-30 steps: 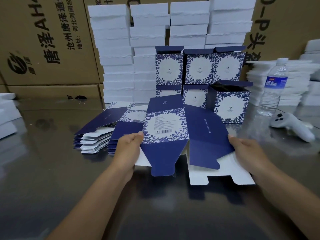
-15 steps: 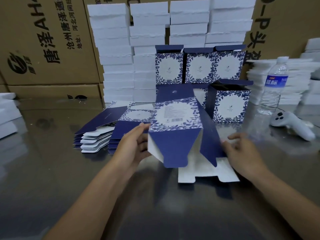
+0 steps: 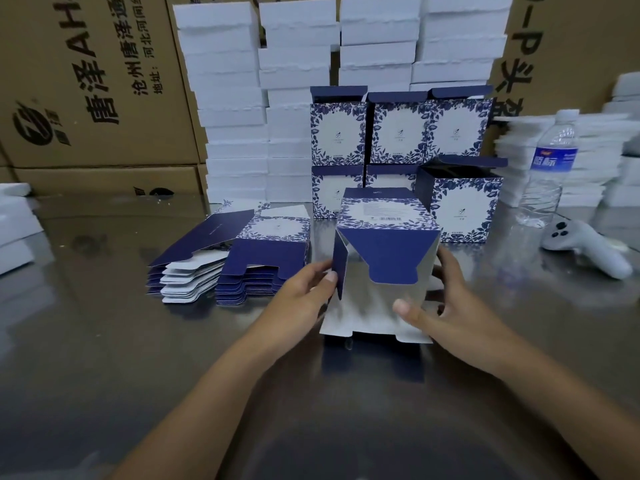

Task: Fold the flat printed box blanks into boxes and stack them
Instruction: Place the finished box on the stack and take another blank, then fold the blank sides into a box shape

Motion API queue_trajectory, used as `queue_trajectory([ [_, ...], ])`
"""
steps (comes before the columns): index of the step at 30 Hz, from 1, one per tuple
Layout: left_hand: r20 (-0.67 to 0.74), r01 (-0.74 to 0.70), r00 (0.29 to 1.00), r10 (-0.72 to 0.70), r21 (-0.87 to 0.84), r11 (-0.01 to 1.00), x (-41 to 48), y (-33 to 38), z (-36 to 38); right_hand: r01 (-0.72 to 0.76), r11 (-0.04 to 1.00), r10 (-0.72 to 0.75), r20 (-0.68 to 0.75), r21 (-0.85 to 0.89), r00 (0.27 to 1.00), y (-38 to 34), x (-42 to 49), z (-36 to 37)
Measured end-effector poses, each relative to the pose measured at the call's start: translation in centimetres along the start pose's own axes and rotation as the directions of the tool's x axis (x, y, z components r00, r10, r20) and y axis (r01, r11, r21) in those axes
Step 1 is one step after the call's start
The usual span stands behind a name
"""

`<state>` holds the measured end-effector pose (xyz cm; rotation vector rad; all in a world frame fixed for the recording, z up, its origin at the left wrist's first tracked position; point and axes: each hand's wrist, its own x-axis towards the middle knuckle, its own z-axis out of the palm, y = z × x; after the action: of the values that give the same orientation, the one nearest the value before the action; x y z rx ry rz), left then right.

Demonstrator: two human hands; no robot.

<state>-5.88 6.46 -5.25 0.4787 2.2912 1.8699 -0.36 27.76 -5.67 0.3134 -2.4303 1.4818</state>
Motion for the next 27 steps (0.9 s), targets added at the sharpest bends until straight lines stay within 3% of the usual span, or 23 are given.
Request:
queue_trajectory([
  [6,0.119,-0.097,0.988,0.101,-0.040,0.995,-0.7,0.2,-0.3,0.045,0.999,-0.040,-0.162,0.026,0.986,0.0,0.1,0.0],
  [12,0.046,-0.157,0.987,0.157,0.008,0.988,-0.6,0.1,-0.7,0.046,0.999,-0.041,-0.216,0.020,0.976,-0.6,-0.1,0.5],
  [19,-0.109,-0.155,0.981,0.159,0.039,0.987,-0.5,0.0,-0.4,0.157,0.986,-0.166,-0.427,-0.057,0.889,-1.3,-0.3,0.6],
  [22,-0.083,-0.109,0.990,0.115,0.075,0.991,-0.7,0.3,-0.2,0.155,0.987,-0.153,-0.435,-0.030,0.887,-1.4,-0.2,0.7],
  [25,-0.050,-0.069,0.997,0.067,-0.041,0.997,-0.6,0.2,0.5,0.168,0.985,-0.166,-0.471,-0.037,0.867,-1.5,-0.2,0.9],
  [27,-0.118,-0.047,0.992,0.037,-0.082,0.996,-0.7,0.4,1.1,0.184,0.980,-0.197,-0.474,-0.074,0.858,-1.3,-0.2,1.1],
])
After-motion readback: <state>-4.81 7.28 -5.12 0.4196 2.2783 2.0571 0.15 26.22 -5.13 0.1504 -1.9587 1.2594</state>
